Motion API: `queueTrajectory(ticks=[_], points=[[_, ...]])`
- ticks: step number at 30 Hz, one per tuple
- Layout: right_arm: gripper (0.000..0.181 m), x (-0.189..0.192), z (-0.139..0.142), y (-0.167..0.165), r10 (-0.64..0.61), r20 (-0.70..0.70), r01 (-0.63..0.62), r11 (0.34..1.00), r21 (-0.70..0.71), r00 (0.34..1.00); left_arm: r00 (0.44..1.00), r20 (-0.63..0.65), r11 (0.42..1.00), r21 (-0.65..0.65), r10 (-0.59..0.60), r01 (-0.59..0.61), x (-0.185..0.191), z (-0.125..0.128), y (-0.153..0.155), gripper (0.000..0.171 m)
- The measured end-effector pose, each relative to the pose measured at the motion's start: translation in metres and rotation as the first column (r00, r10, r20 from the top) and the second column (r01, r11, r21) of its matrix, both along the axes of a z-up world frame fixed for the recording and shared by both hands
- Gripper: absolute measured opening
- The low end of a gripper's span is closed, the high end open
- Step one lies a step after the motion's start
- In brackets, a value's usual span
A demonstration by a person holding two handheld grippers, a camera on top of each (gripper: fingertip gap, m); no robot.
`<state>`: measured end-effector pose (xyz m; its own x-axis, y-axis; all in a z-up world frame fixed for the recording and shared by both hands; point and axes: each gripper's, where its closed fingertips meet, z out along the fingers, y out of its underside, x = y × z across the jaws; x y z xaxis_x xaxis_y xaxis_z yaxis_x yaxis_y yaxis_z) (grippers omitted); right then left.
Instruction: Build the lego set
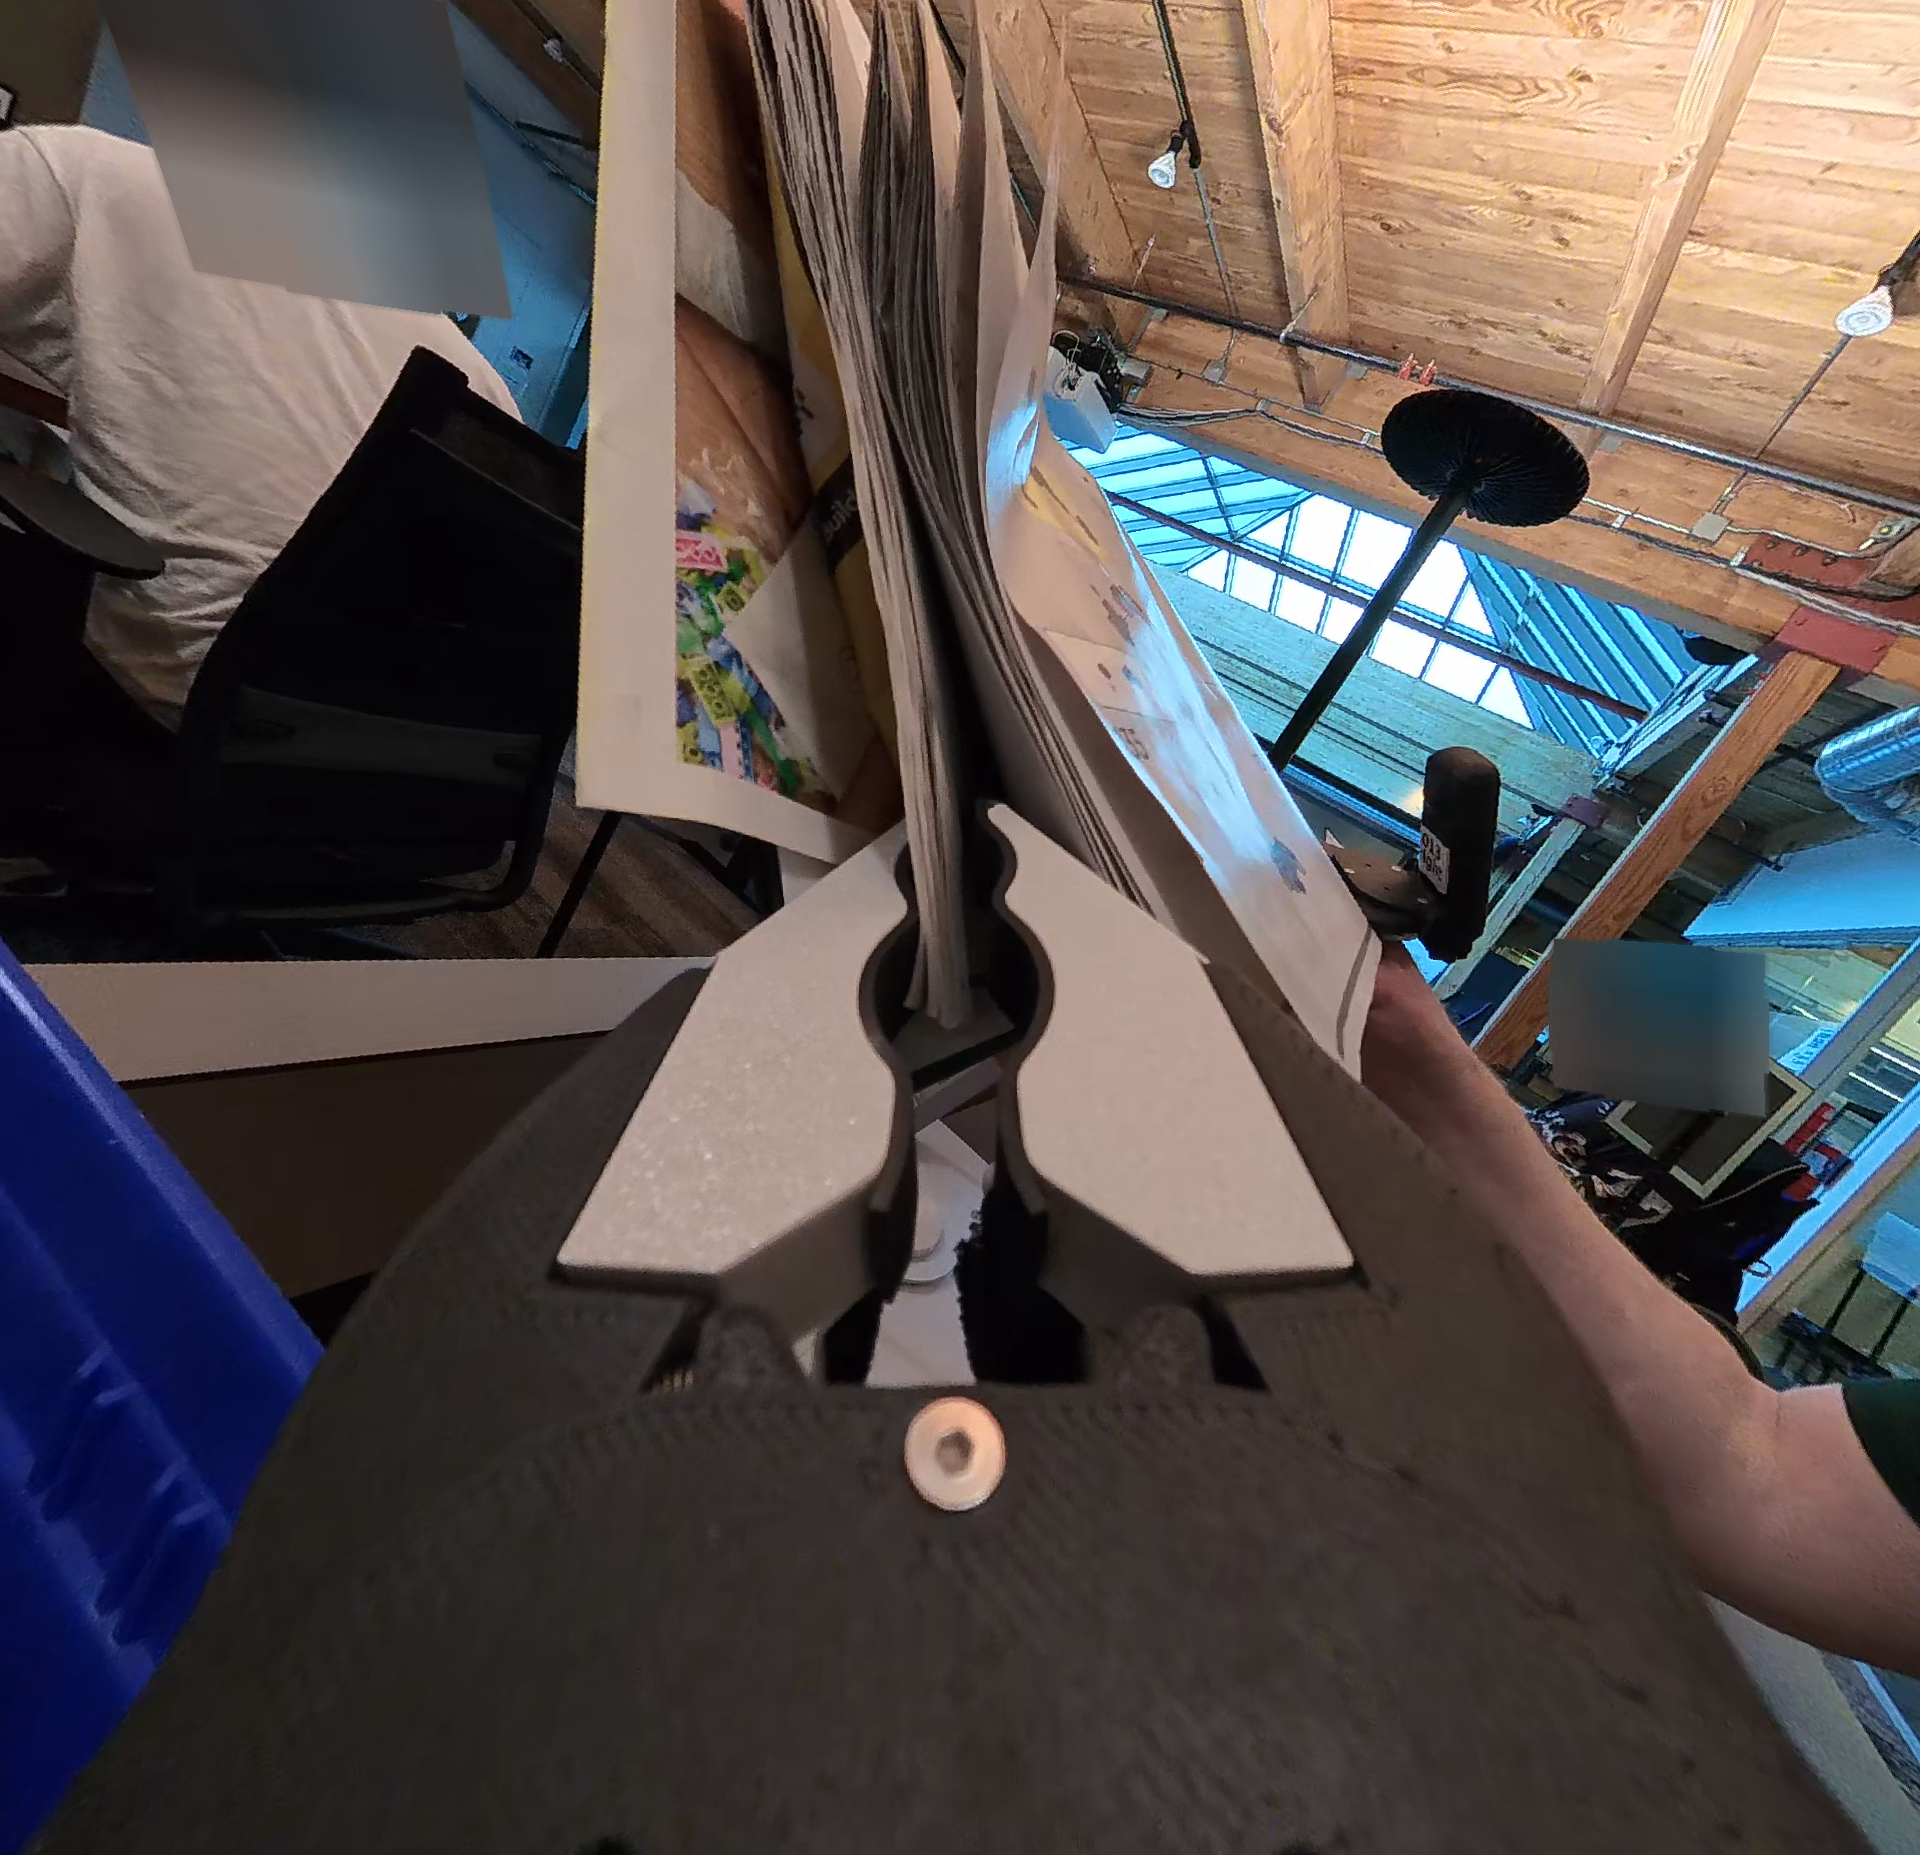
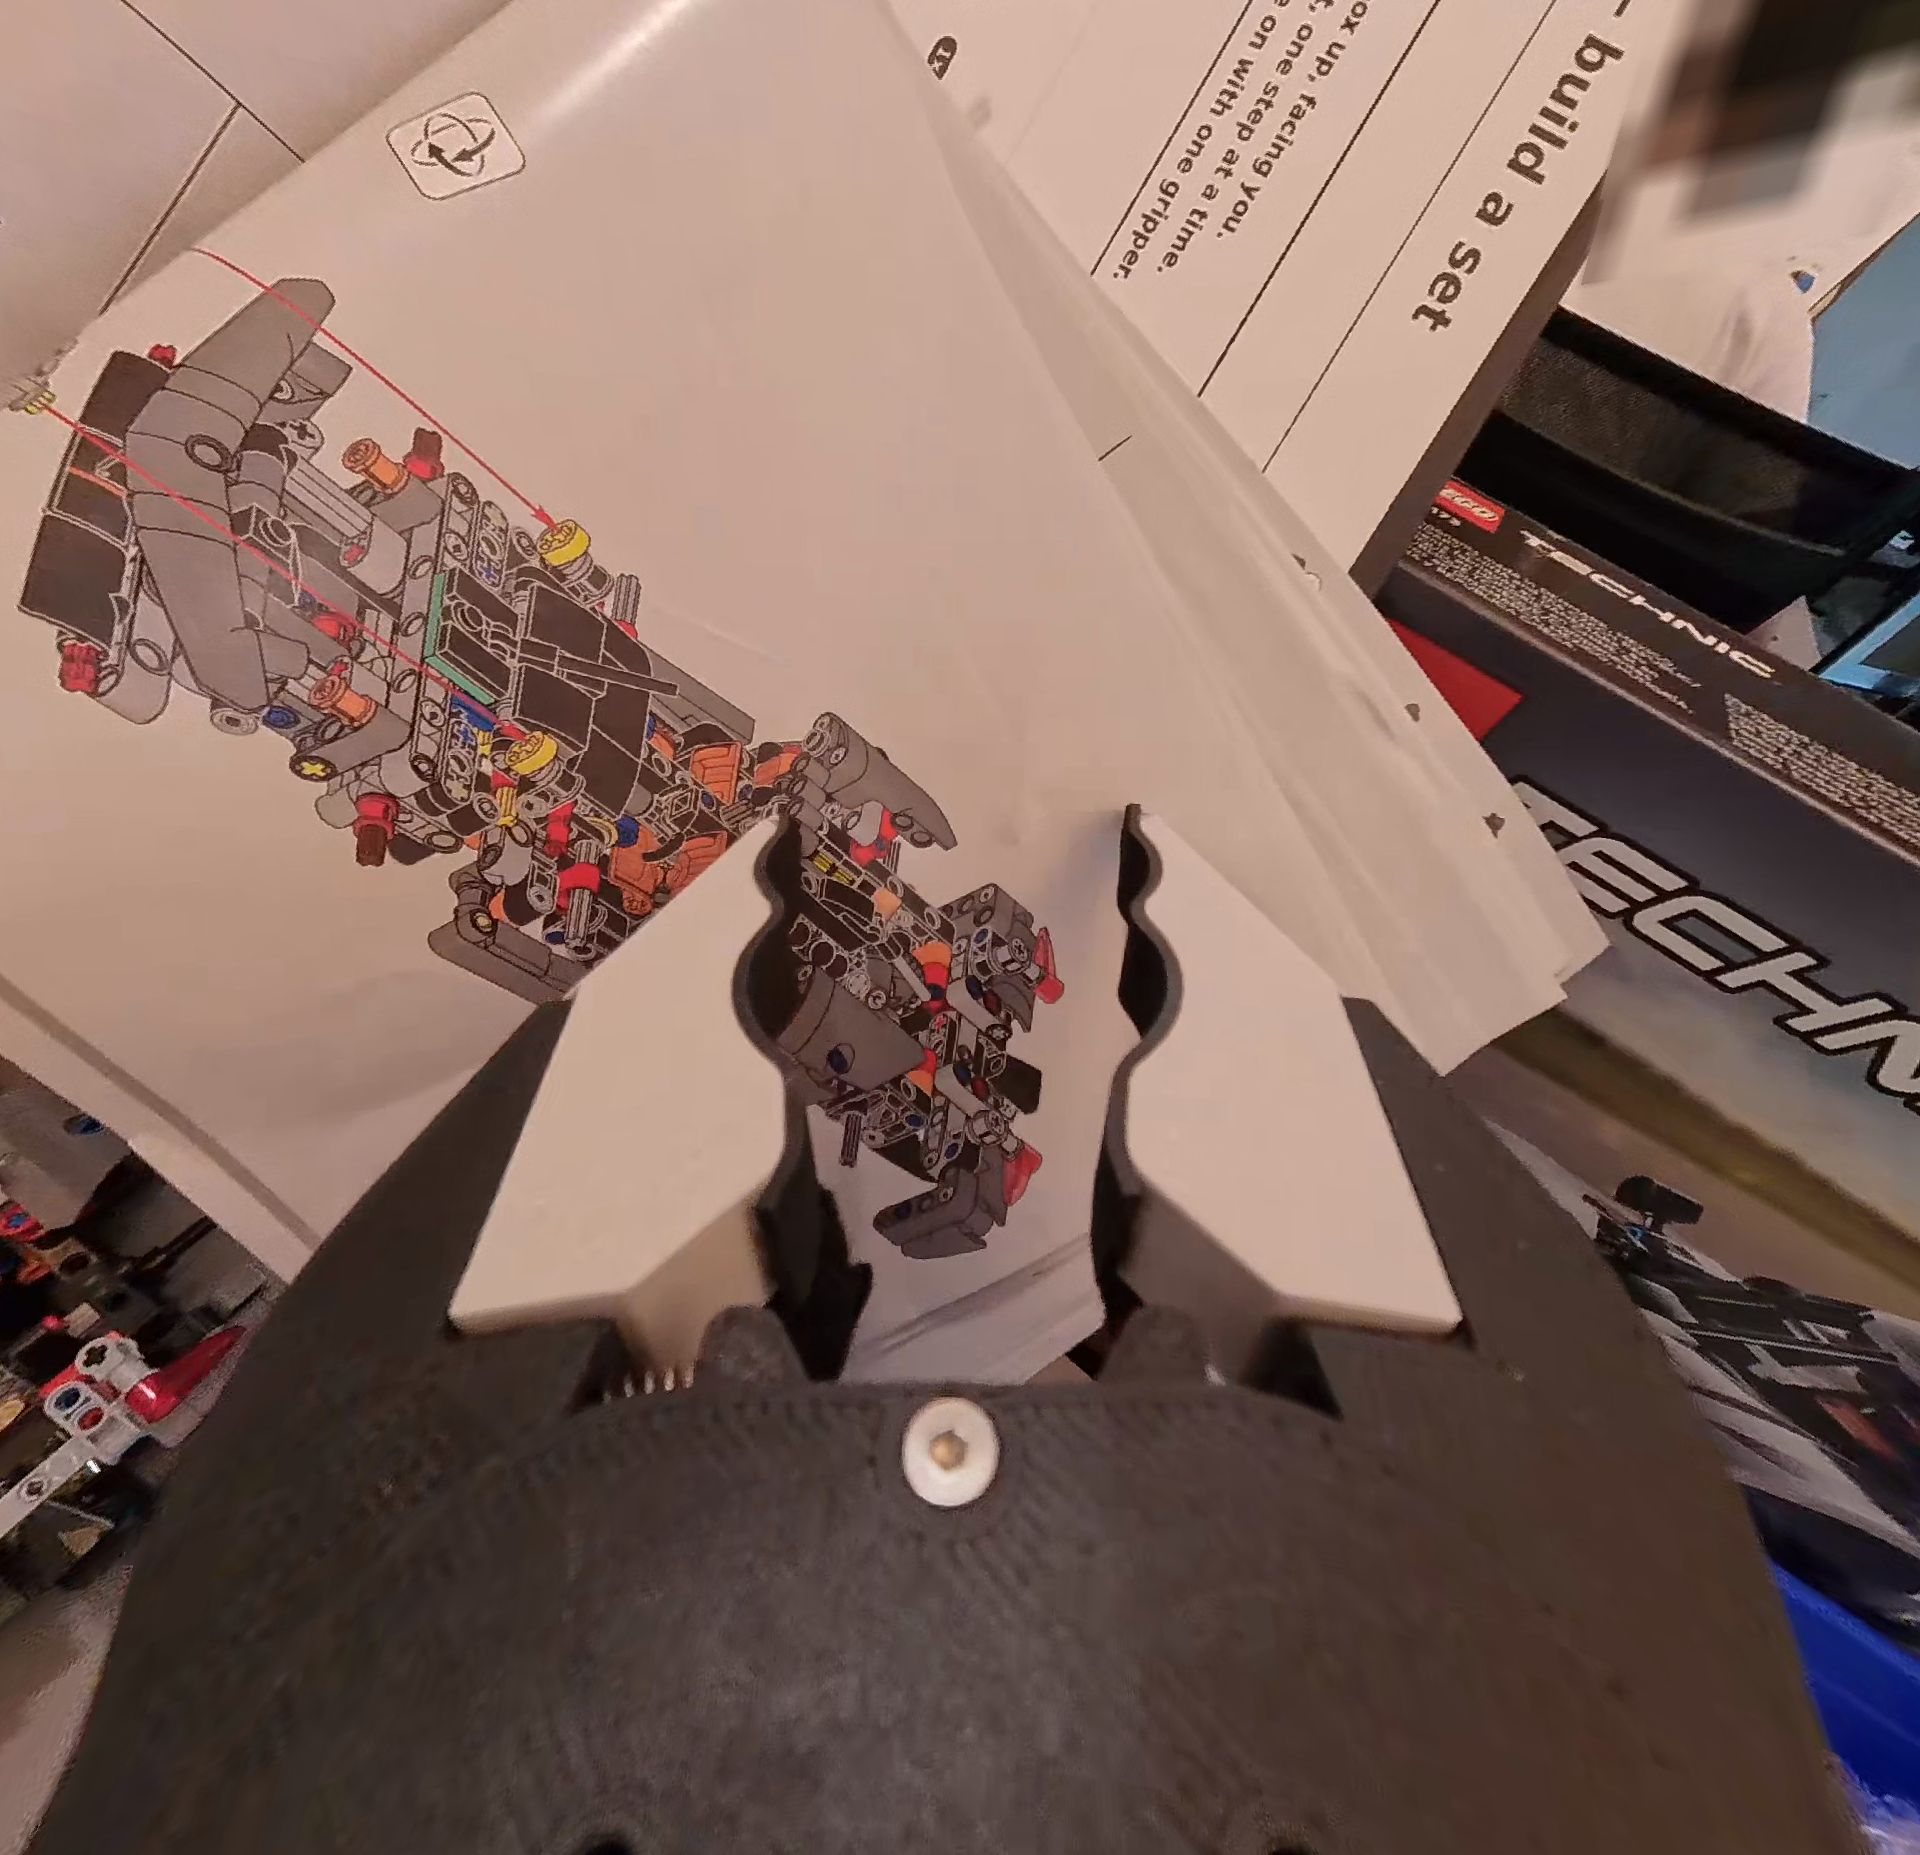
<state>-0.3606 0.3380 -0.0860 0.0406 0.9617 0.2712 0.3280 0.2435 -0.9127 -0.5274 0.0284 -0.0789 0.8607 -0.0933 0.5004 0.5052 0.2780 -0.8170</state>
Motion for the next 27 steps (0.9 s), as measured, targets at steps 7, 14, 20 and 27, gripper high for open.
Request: queueTrajectory(ticks=[7, 14, 20, 27], points=[[0.048, 0.0, 0.001, 0.006, -0.01, -0.003, 0.01, 1.0, 0.022, 1.0, 0.999, -0.035, 1.0, -0.002, 0.029, -0.029, -0.001, 0.01, -0.008, 0.004], [0.038, 0.0, 0.002, 0.01, -0.019, 0.001, 0.019, 0.999, 0.04, 1.0, 0.994, -0.045, 0.991, -0.087, 0.098, -0.102, -0.014, 0.007, -0.018, 0.013], [0.038, 0.0, 0.002, 0.01, -0.018, -0.002, 0.018, 0.999, 0.038, 1.0, 0.949, -0.212, 0.969, -0.034, 0.234, -0.246, -0.008, 0.051, -0.044, 0.029], [0.038, 0.0, 0.002, 0.01, -0.022, -0.003, 0.022, 0.999, 0.031, 1.0, 0.655, -0.753, 0.949, -0.249, -0.064, -0.194, 0.102, 0.062, 0.001, 0.047]])
